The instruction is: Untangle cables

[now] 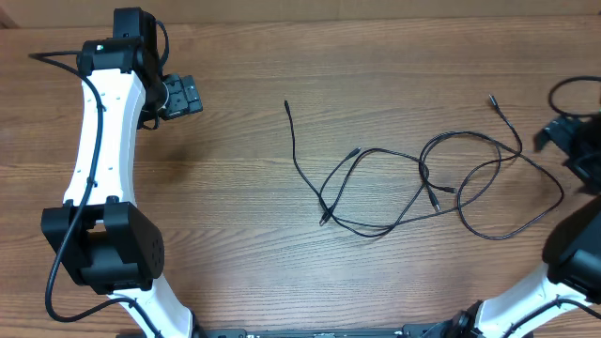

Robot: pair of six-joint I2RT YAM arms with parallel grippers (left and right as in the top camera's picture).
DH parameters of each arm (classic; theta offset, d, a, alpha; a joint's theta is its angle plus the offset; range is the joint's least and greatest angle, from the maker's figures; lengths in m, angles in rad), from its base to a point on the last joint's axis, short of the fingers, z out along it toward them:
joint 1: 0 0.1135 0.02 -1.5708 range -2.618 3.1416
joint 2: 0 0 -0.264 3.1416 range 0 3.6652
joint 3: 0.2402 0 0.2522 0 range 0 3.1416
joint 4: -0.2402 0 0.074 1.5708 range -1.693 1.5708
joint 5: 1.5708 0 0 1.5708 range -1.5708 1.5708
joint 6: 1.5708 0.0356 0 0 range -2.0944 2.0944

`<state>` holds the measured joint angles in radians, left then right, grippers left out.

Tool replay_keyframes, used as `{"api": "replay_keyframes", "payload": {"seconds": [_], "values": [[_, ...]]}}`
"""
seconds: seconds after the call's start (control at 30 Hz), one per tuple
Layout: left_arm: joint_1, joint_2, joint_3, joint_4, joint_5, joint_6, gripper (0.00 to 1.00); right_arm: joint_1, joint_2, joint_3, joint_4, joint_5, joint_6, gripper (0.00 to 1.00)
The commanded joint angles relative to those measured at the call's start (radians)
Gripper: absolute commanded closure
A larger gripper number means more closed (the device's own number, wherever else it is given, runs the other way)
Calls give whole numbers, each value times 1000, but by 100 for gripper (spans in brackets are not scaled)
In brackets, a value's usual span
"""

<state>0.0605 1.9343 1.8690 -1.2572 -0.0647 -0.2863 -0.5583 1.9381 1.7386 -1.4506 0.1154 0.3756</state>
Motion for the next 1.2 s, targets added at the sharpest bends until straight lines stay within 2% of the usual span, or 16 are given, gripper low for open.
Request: {"api": "replay_keyframes", "payload": {"seconds": [0.0, 0.1, 0.17, 0.3, 0.4, 0.43, 0.47, 0.5, 0.53, 0.67, 0.8, 0.87, 1.0, 1.17], "values": [[-4, 13, 11, 1, -5, -9, 0, -75, -13, -70, 15, 29, 13, 0], [-4, 13, 11, 1, -5, -9, 0, -118, -13, -151, 92, -54, -43, 1], [-4, 13, 11, 1, -5, -9, 0, -125, -13, -223, 161, -165, -92, 7], [-4, 13, 11, 1, -5, -9, 0, -124, -13, -317, 245, -226, -89, 15], [-4, 13, 11, 1, -5, -9, 0, -124, -13, -383, 300, -225, -90, 32], [-4, 13, 11, 1, -5, -9, 0, -124, -13, -399, 318, -226, -89, 54], [-4, 13, 11, 1, -5, -9, 0, -124, -13, -403, 322, -226, -89, 67], [-4, 13, 11, 1, -5, -9, 0, -124, -13, -404, 325, -235, -89, 96], [-4, 13, 11, 1, -5, -9, 0, -124, -15, -390, 322, -323, -114, 96], [-4, 13, 11, 1, -5, -9, 0, -124, -55, -287, 251, -451, -172, 96], [-4, 13, 11, 1, -5, -9, 0, -119, -138, -78, 148, -540, -172, 96], [-4, 13, 11, 1, -5, -9, 0, -115, -179, 56, 108, -610, -172, 96], [-4, 13, 11, 1, -5, -9, 0, -80, -243, 453, 79, -792, -146, 96], [-4, 13, 11, 1, -5, -9, 0, 10, -256, 853, 83, -790, -83, 96]]}}
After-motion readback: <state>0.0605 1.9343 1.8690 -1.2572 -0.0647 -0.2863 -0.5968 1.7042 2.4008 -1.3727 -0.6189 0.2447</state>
